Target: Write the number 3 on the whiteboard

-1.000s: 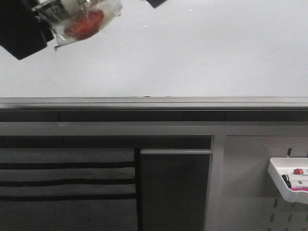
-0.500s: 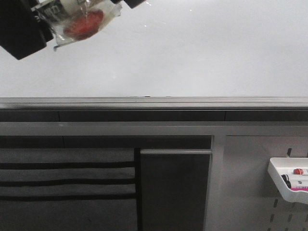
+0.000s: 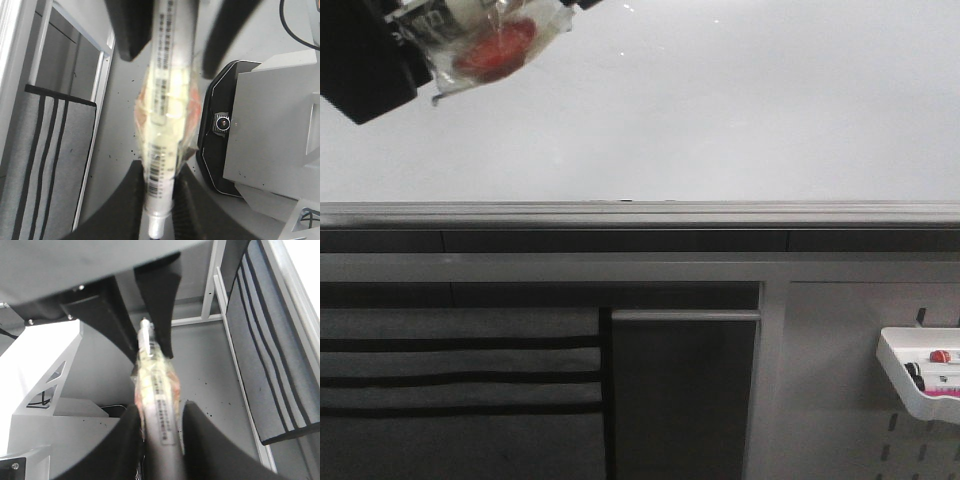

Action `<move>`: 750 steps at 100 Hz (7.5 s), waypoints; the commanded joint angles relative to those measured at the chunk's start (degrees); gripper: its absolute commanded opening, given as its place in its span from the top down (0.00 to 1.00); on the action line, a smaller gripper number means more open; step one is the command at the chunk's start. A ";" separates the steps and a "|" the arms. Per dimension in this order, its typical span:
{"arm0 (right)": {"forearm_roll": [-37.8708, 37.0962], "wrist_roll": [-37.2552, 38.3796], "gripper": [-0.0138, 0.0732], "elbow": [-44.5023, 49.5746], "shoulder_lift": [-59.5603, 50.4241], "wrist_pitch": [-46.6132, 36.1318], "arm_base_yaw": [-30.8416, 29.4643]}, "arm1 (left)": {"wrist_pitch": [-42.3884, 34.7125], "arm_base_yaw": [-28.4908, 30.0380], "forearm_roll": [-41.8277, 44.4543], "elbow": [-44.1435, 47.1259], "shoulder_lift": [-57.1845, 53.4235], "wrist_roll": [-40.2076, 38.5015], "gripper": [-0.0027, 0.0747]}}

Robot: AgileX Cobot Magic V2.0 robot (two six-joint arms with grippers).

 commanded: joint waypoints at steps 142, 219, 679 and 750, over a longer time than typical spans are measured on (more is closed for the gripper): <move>-17.91 37.61 0.90 16.40 -27.51 -21.38 -21.03 | -27.63 20.37 -1.02 15.58 -23.21 -18.76 0.56; -11.09 36.12 0.90 -0.15 -6.17 -9.23 -19.82 | -27.41 21.27 -0.46 16.18 -22.82 -18.76 0.56; -24.28 15.23 0.63 15.20 -16.56 -22.35 4.80 | -29.55 -2.95 -3.10 3.32 4.89 8.44 0.99; -24.16 22.38 0.45 14.14 -22.28 -17.04 -8.67 | -54.80 32.15 -20.87 14.19 7.45 -6.98 0.99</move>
